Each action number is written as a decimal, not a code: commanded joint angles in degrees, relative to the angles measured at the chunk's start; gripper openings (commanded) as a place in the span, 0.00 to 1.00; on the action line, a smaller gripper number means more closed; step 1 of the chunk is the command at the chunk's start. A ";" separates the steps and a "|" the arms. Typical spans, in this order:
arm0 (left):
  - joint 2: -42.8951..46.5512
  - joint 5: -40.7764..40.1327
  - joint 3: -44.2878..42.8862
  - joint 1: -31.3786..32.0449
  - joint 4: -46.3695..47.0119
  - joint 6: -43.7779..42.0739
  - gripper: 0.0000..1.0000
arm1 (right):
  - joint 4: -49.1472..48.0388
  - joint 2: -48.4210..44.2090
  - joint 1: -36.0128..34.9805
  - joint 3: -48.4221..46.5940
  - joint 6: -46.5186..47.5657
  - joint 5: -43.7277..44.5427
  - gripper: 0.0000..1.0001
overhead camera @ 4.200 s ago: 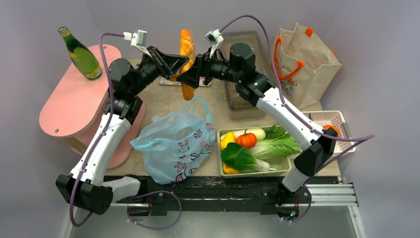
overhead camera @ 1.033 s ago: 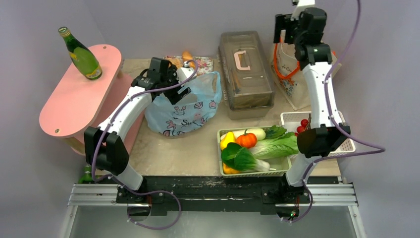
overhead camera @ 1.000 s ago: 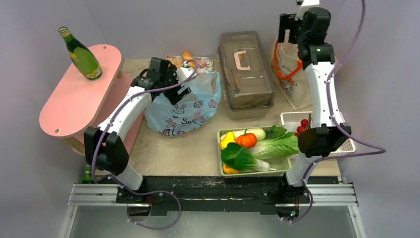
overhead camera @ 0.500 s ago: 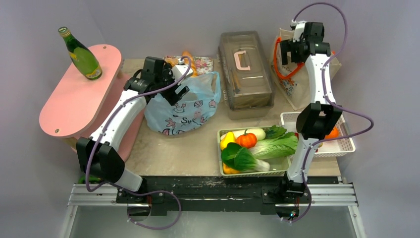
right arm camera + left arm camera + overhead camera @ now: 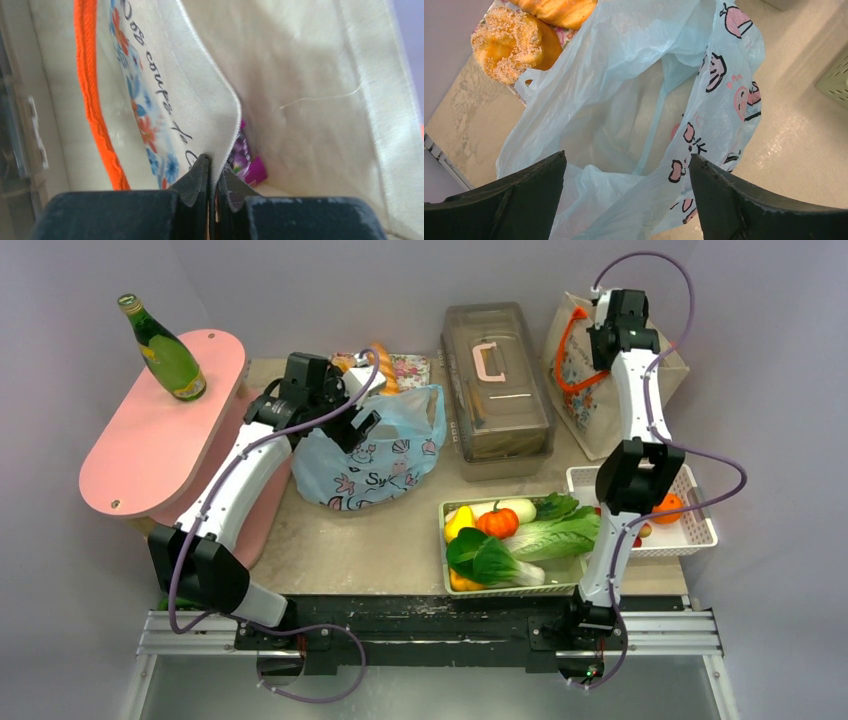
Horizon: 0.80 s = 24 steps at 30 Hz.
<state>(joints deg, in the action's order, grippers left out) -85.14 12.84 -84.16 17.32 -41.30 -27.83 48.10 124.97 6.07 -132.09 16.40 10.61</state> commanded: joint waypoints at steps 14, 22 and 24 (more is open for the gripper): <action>4.98 1.01 -0.99 -0.27 1.27 7.78 0.97 | -34.88 -19.45 -2.86 -8.23 -2.44 6.62 0.00; 8.60 -1.57 0.44 -0.88 2.68 12.47 1.00 | -41.45 -23.97 -9.69 -11.08 -3.69 -5.49 0.00; 9.93 0.47 -0.02 -1.49 2.20 13.65 1.00 | -43.06 -25.86 -13.11 -9.20 -4.19 -9.91 0.00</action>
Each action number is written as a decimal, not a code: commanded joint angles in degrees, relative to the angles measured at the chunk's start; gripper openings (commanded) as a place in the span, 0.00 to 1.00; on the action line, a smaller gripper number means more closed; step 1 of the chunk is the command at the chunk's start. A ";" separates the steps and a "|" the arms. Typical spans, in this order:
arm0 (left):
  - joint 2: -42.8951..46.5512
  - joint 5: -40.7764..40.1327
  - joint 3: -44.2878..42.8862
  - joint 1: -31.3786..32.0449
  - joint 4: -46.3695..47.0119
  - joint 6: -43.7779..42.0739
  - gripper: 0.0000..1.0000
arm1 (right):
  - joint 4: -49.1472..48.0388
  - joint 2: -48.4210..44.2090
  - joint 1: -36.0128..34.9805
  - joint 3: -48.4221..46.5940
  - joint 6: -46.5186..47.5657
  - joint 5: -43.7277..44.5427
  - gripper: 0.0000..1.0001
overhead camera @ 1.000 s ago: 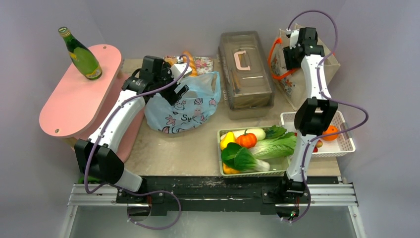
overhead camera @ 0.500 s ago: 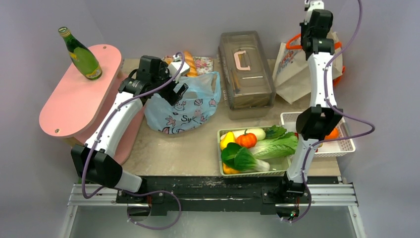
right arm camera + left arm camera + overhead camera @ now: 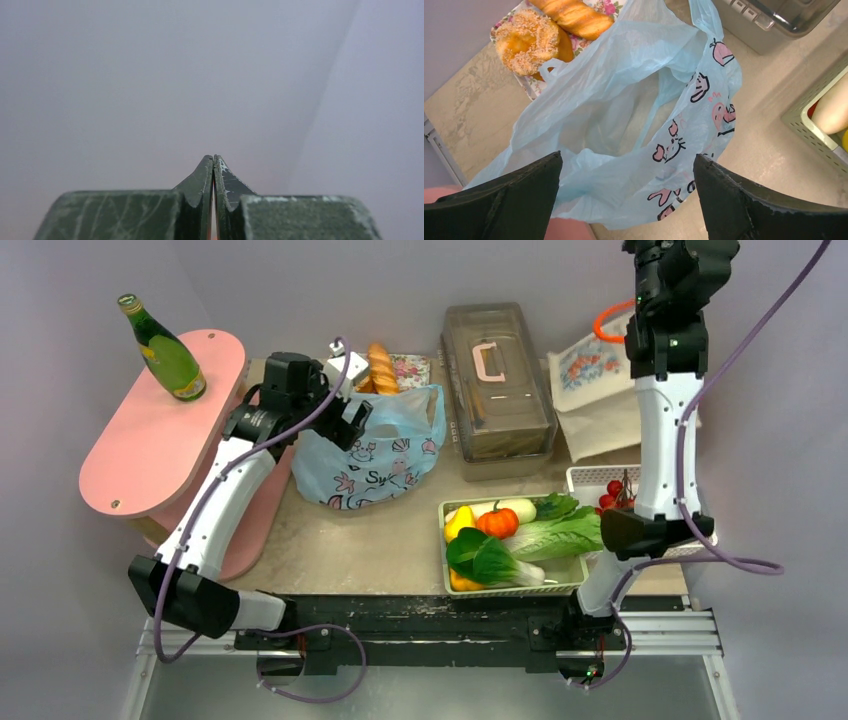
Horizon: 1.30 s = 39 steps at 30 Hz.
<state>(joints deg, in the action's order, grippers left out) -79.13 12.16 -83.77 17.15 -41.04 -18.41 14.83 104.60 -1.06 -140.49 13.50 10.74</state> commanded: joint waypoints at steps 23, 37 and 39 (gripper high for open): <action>8.49 13.69 3.30 -1.59 -4.02 4.82 1.00 | 32.27 -1.23 16.47 21.35 -3.20 -3.09 0.85; 7.93 15.05 3.07 -1.59 -5.83 3.48 1.00 | 21.09 8.29 23.21 32.91 14.74 5.07 0.77; 7.78 15.38 3.06 -1.55 -5.83 3.22 1.00 | 21.84 9.63 23.21 32.81 16.79 3.96 0.80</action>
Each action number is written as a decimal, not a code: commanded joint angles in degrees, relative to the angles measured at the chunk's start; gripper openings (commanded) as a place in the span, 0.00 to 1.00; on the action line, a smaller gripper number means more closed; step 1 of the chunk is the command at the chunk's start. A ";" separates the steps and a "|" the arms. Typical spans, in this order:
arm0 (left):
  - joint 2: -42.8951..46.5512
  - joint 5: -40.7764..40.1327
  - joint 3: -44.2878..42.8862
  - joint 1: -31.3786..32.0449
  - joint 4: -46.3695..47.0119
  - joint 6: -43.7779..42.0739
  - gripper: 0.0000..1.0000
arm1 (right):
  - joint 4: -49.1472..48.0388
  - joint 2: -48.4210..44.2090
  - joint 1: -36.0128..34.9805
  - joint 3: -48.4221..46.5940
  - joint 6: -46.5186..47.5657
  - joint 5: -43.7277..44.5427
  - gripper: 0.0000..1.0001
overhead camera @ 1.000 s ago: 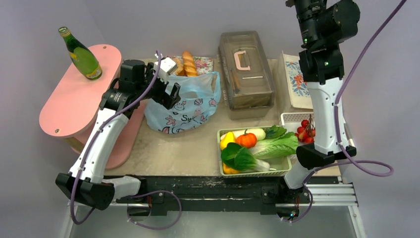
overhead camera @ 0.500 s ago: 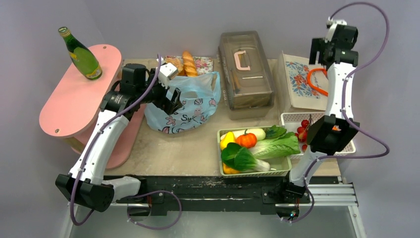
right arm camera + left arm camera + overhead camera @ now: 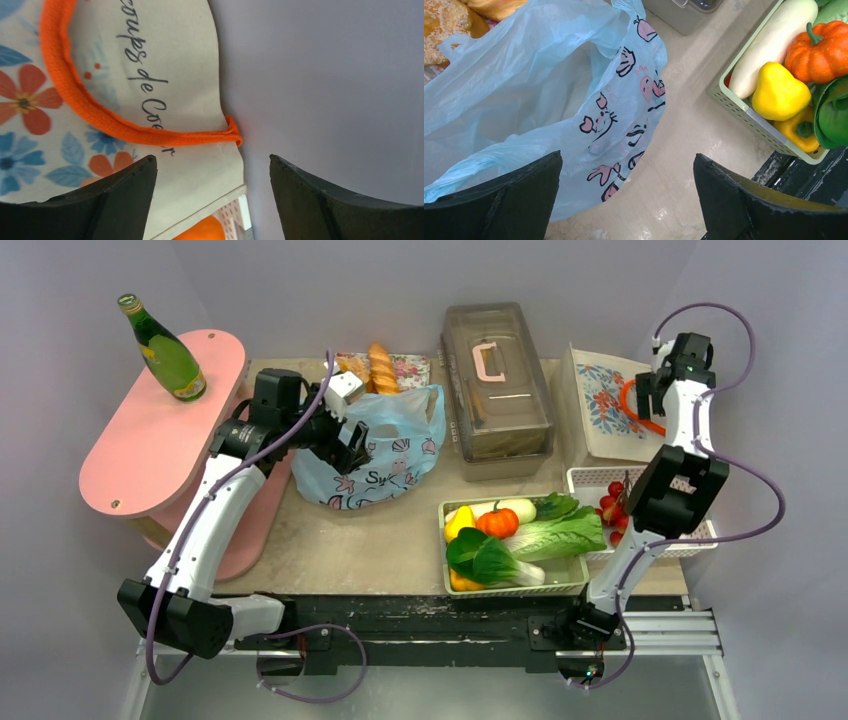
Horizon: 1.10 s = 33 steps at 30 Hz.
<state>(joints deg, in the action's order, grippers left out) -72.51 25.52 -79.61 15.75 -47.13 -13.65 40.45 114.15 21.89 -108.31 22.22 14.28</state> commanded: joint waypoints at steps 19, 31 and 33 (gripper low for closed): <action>-2.08 1.42 -5.64 -0.19 -3.36 -3.17 1.00 | -16.15 5.65 -5.31 8.30 15.82 -2.20 0.79; -4.12 1.29 -7.55 -0.19 -5.48 -4.45 1.00 | -12.73 11.01 -6.75 3.78 13.77 -9.24 0.79; -4.61 1.28 -8.15 -0.19 -6.24 -4.92 1.00 | -16.48 12.98 -7.00 4.45 14.81 -5.42 0.77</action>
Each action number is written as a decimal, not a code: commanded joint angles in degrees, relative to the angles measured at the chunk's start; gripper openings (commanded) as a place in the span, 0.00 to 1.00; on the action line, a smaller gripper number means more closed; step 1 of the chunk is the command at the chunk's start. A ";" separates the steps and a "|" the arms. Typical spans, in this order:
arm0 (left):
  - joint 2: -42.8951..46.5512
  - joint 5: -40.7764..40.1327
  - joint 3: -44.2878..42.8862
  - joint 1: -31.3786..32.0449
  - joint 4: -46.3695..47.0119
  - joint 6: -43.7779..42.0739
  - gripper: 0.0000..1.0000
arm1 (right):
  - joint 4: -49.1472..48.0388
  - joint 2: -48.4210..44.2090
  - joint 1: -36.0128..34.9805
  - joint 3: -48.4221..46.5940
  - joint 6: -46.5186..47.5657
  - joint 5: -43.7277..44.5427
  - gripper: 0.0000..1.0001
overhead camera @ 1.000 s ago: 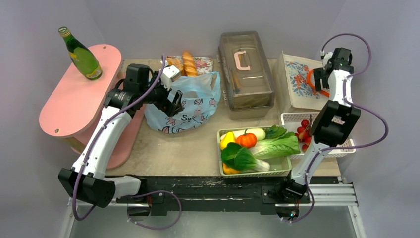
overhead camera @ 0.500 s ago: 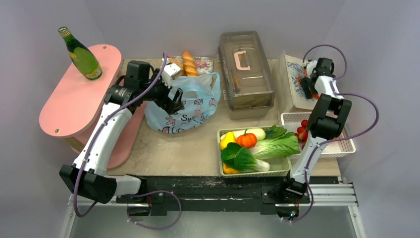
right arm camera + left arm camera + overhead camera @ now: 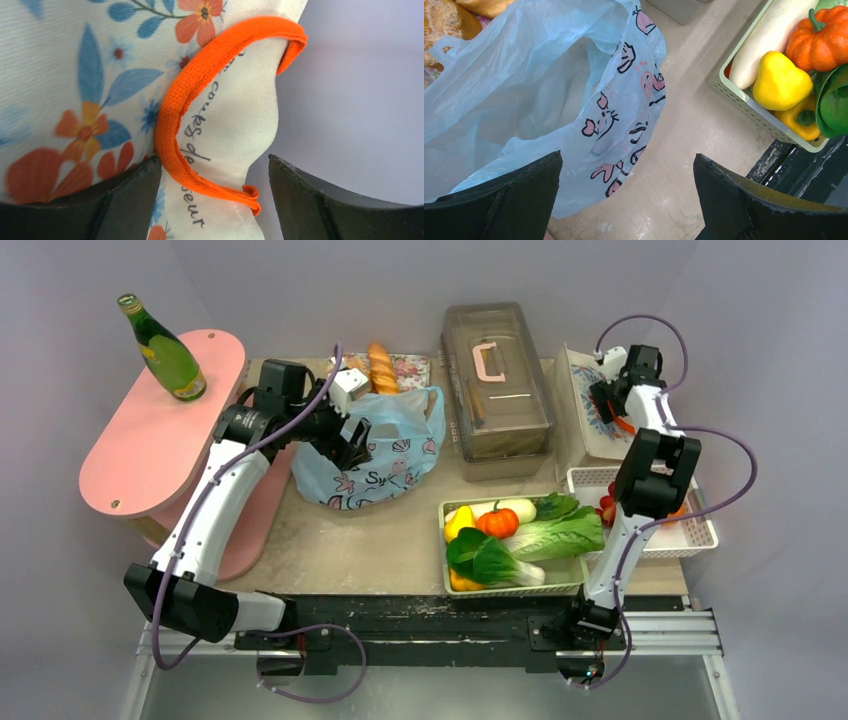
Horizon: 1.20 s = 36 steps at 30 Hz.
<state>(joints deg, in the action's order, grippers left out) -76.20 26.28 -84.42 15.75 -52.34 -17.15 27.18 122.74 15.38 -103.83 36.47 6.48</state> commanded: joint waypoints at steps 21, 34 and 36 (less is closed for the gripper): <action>-3.49 0.71 -5.95 -0.19 -1.51 -1.81 1.00 | -30.30 -6.17 -1.08 10.67 0.04 10.55 0.00; -2.93 0.11 -4.84 -0.18 0.56 -0.76 1.00 | -15.09 -20.54 1.32 -5.88 -38.35 -28.90 0.00; -2.74 -0.15 -4.79 -0.19 0.60 -0.62 1.00 | -15.03 -20.49 1.32 -8.15 -45.36 -33.40 0.00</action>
<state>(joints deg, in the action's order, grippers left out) -80.29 26.22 -88.29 15.75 -53.67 -18.57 10.98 102.98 17.37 -107.48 8.67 -11.57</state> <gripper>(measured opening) 0.998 0.059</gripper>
